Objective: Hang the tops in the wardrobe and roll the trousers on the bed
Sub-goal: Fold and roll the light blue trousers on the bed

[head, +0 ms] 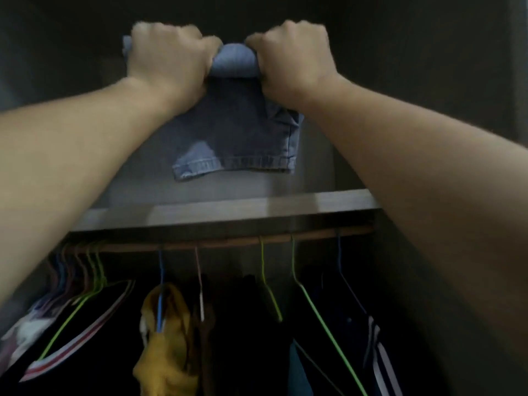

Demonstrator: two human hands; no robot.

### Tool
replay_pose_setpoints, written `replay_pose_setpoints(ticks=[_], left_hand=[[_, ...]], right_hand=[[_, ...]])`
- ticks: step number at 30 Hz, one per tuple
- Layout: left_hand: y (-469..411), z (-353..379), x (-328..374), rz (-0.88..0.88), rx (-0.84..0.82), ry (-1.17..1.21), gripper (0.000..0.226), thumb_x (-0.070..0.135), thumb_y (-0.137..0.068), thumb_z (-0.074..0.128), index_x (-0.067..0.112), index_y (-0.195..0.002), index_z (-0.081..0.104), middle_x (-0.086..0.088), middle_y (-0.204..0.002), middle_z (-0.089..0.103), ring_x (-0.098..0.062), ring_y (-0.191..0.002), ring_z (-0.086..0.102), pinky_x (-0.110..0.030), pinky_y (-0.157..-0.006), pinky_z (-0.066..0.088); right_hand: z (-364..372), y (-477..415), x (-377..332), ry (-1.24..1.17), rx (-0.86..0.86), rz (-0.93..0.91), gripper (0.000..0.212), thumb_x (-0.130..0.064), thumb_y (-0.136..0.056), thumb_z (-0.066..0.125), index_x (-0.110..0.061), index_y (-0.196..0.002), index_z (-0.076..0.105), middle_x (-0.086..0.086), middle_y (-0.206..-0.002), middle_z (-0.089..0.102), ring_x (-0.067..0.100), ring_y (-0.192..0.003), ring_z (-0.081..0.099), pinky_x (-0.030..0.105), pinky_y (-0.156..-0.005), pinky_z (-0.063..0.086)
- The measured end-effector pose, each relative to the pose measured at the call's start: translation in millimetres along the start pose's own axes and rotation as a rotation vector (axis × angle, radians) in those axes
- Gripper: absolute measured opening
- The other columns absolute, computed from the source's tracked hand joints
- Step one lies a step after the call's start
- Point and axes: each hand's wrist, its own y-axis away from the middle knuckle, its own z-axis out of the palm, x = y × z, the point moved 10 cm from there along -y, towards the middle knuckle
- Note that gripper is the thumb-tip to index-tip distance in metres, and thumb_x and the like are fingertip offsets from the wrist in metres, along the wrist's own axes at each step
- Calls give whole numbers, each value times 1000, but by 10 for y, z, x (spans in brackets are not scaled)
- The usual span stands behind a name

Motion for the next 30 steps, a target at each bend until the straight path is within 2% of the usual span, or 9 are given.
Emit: replay_pose_setpoints(ticks=[1,5,9,12,18,23,25,27,30], left_hand=[[-41,186,25,-4,33,-7,28,18,-89,55,15,-116,61,-22,-106,64,-47,-91,61,-46,-71,39],[-103,958,328,-31,-19,65,29,21,-87,55,18,-115,60,-17,-108,65,-44,-93,63,-42,-67,39],[270,1596,641,23,-295,100,26,27,-78,66,22,-104,66,-17,-99,68,-41,-90,65,-38,-67,38],[510,1837,774,40,-441,134,21,27,-79,64,24,-100,68,-13,-95,68,-38,-89,64,-35,-66,36],[461,1478,730,77,-401,144,21,36,-81,65,29,-101,67,-10,-93,68,-36,-88,64,-35,-64,35],[608,794,742,176,-159,72,22,25,-88,58,24,-109,65,-7,-97,70,-36,-84,65,-35,-61,30],[734,593,787,226,-124,135,23,28,-89,56,23,-110,63,-5,-98,69,-36,-82,65,-35,-59,30],[816,527,820,257,-213,248,31,41,-85,59,32,-114,60,1,-102,68,-33,-88,64,-35,-62,34],[853,567,776,208,-399,392,64,57,-67,70,40,-126,51,4,-109,63,-28,-100,57,-34,-70,36]], right_hand=[[211,-44,26,19,-14,-10,35,-23,-89,55,-25,-123,62,10,-115,67,39,-105,63,40,-72,39],[838,14,182,51,-64,-13,33,-21,-86,58,-20,-119,62,13,-112,67,40,-101,64,42,-72,44],[1481,387,53,16,-365,-18,30,-27,-78,67,-18,-106,69,16,-106,69,38,-97,67,36,-68,38],[1749,673,-63,-50,-569,-30,34,-39,-76,70,-27,-107,69,12,-104,68,35,-93,66,34,-66,39],[1346,702,-27,-5,-493,15,28,-37,-76,67,-29,-103,69,7,-87,61,33,-86,65,34,-65,37],[677,930,-188,126,-214,-82,28,-25,-83,58,-26,-111,64,3,-104,68,33,-94,64,34,-61,33],[493,1037,-178,112,-220,-90,29,-27,-83,57,-27,-111,65,2,-100,68,33,-93,64,33,-61,33],[410,1127,-119,84,-331,-84,26,-34,-84,57,-31,-107,67,3,-94,69,34,-86,65,33,-62,34],[300,1218,-13,21,-448,-35,31,-44,-83,57,-41,-112,67,3,-92,70,34,-85,65,33,-64,39]])
